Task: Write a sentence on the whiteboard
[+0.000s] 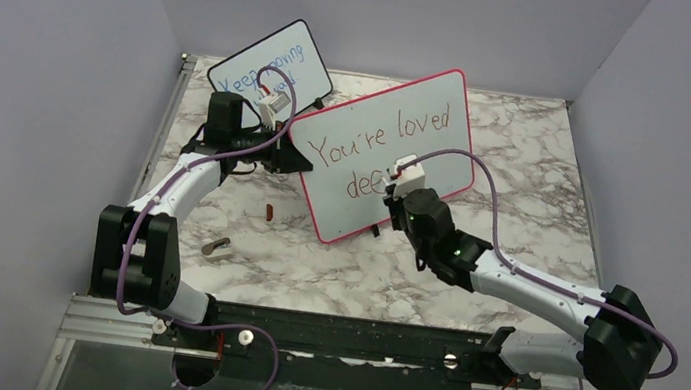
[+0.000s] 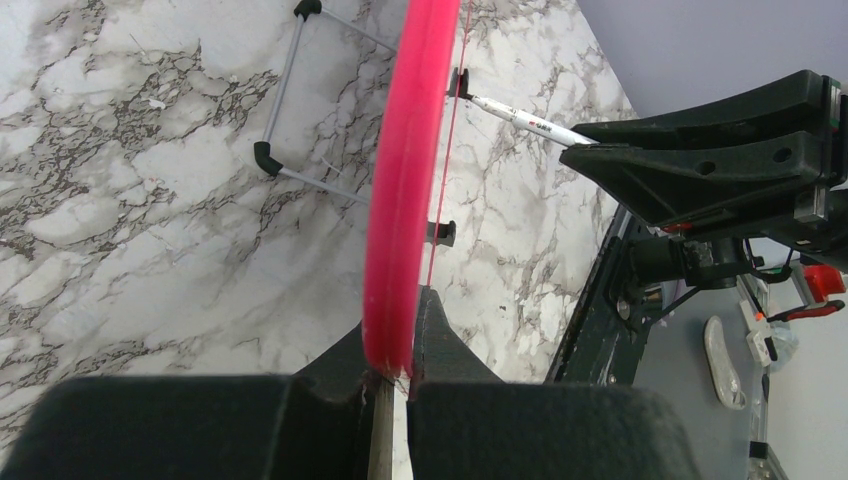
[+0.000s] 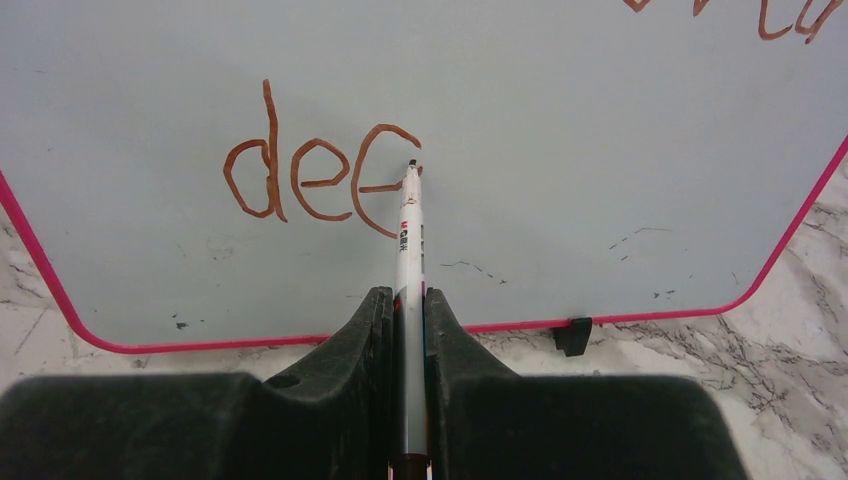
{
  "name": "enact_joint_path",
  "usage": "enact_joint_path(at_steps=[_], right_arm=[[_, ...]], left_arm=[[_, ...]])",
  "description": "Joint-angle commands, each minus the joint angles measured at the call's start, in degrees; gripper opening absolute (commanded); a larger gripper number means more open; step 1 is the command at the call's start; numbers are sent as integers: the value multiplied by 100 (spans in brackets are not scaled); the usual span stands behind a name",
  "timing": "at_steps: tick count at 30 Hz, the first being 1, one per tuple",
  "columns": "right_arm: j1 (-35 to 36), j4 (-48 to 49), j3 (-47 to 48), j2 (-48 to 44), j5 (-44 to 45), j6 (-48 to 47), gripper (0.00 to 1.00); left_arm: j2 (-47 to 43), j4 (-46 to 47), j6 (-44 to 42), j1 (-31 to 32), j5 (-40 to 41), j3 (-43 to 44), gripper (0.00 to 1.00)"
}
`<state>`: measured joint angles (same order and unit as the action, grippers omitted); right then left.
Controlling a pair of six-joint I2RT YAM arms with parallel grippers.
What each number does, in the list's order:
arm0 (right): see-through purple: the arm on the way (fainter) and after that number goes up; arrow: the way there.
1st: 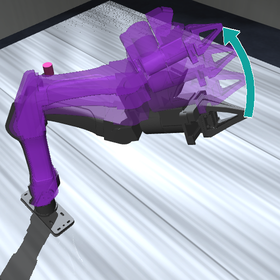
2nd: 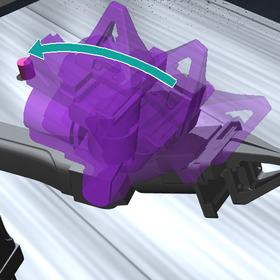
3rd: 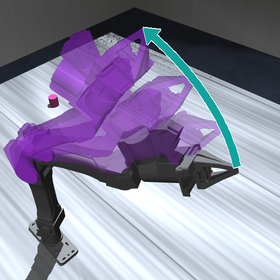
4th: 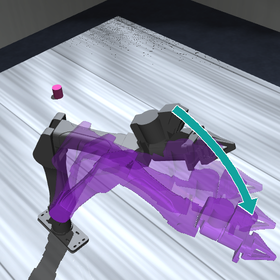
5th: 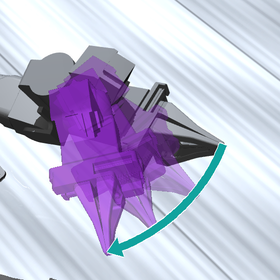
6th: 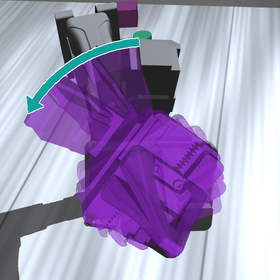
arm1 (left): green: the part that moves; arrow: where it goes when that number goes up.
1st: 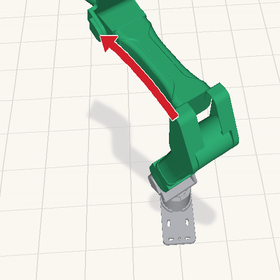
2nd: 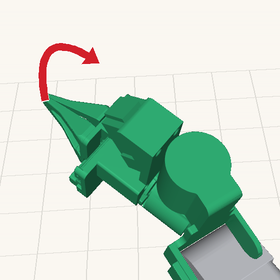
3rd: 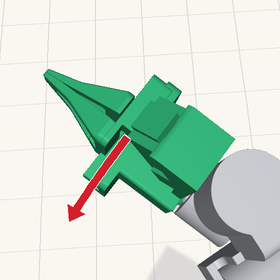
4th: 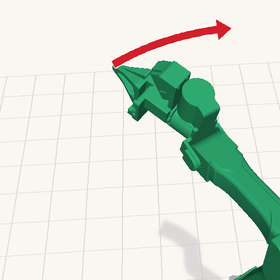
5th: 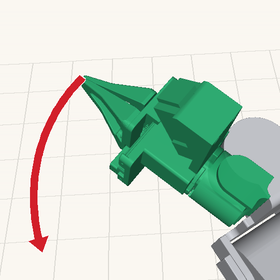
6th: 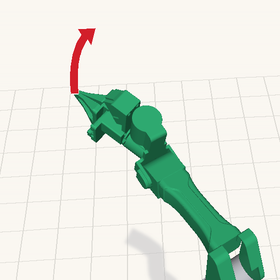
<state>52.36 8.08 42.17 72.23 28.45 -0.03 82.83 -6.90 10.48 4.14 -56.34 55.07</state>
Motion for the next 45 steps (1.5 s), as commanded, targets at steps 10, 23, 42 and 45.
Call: enact_joint_path(at_steps=[10, 23, 42, 45], right_arm=[[-115, 366, 265, 187, 56, -117, 1], [-158, 239, 240, 228, 16, -40, 1], [-157, -53, -28, 8, -40, 263, 1], [-160, -90, -47, -13, -56, 292, 0]], left_arm=[[127, -443, -131, -36, 659, 13, 0], [120, -444, -143, -36, 672, 21, 0], [128, -453, -143, -36, 711, 21, 0], [127, -452, -141, -36, 712, 21, 0]])
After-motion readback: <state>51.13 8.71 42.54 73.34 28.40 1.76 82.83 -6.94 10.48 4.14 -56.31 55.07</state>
